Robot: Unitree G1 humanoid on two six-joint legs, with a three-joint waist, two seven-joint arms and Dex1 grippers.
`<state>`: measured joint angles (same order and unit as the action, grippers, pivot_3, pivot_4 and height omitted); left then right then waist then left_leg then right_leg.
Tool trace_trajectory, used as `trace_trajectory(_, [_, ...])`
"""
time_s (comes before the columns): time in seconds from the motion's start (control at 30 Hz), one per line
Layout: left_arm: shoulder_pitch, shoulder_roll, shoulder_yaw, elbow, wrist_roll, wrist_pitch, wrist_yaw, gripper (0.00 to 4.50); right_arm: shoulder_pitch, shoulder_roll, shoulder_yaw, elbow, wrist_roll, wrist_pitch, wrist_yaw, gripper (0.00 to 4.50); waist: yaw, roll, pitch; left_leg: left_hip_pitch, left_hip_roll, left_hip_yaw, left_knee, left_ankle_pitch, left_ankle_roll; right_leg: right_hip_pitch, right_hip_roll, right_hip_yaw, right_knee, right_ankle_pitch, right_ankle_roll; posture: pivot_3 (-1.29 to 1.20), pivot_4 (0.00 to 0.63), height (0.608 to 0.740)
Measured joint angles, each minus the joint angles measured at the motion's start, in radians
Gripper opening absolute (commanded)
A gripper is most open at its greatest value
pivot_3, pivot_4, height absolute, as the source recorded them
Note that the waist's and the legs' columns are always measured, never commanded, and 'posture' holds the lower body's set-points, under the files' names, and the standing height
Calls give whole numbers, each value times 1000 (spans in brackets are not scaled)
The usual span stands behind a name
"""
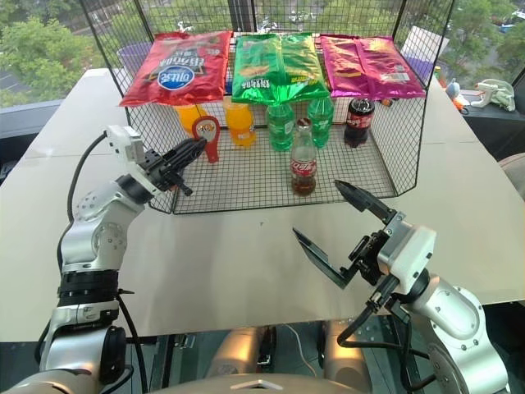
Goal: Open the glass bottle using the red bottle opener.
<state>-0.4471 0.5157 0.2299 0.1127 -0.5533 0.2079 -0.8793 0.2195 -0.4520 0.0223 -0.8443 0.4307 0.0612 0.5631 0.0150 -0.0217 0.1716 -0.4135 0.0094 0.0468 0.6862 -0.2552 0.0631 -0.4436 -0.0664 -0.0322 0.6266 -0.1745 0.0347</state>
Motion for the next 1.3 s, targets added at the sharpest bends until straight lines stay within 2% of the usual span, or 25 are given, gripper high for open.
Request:
trace_trajectory(0.2, [21,29,19,-14,-105,95,-98,19,34,-1,-1,0,-2,21,-14,4500,-1,0,0,0,0,0,0,0,0,0,0,0,0,0,0,0,150,740])
trace_trajectory(0.3, [69,50,35,-73,-210,220,-127,19,88,0,-3,0,-48,41,-49,4500,-2,0,0,0,0,0,0,0,0,-1,-1,0,0,0,0,0,150,740])
trace_trajectory(0.33, [102,69,45,-115,-288,314,-131,19,99,2,-1,-4,-72,68,-77,4500,-3,0,0,0,1,0,0,0,0,-1,-1,0,0,0,0,0,150,740])
trace_trajectory(0.43, [158,91,45,-197,-402,456,-142,19,92,-9,2,-15,-76,187,-132,4500,-3,0,0,0,1,0,0,0,0,-1,-2,1,0,0,0,0,150,740])
trace_trajectory(0.53, [220,97,43,-285,-519,579,-133,19,55,-28,-29,-48,55,390,-189,4500,-1,0,0,0,1,0,0,0,0,-1,-3,0,1,0,-1,0,150,740])
trace_trajectory(0.63, [233,60,38,-337,-578,623,-90,19,30,-28,-92,-59,200,464,-207,4500,2,0,0,0,0,-1,0,0,0,0,-3,-1,1,0,-1,0,150,740])
trace_trajectory(0.7, [232,19,33,-350,-594,625,-62,19,27,-23,-112,-60,269,485,-214,4500,1,0,0,0,0,-1,0,0,0,0,-3,-1,0,0,-1,0,150,740])
trace_trajectory(0.8, [225,-54,18,-356,-598,617,-3,19,12,-20,-123,-47,475,550,-231,4500,-1,-1,0,0,0,0,0,0,0,0,-1,0,0,0,-1,0,150,740])
trace_trajectory(0.97, [217,-160,-13,-369,-589,582,62,19,-131,-17,-94,24,725,610,-237,4500,-4,-1,0,1,0,0,0,0,0,0,1,2,0,1,-1,0,150,740])
trace_trajectory(1.1, [220,-192,-26,-370,-580,561,84,19,-255,18,-43,116,769,624,-238,4500,-2,-1,0,0,0,-1,0,0,0,0,2,2,0,1,-2,0,150,740])
trace_trajectory(1.3, [221,-205,-37,-371,-576,542,95,19,-402,98,53,292,722,641,-199,4500,-2,-1,0,-1,0,0,0,0,0,-1,2,3,-1,1,-2,0,150,740])
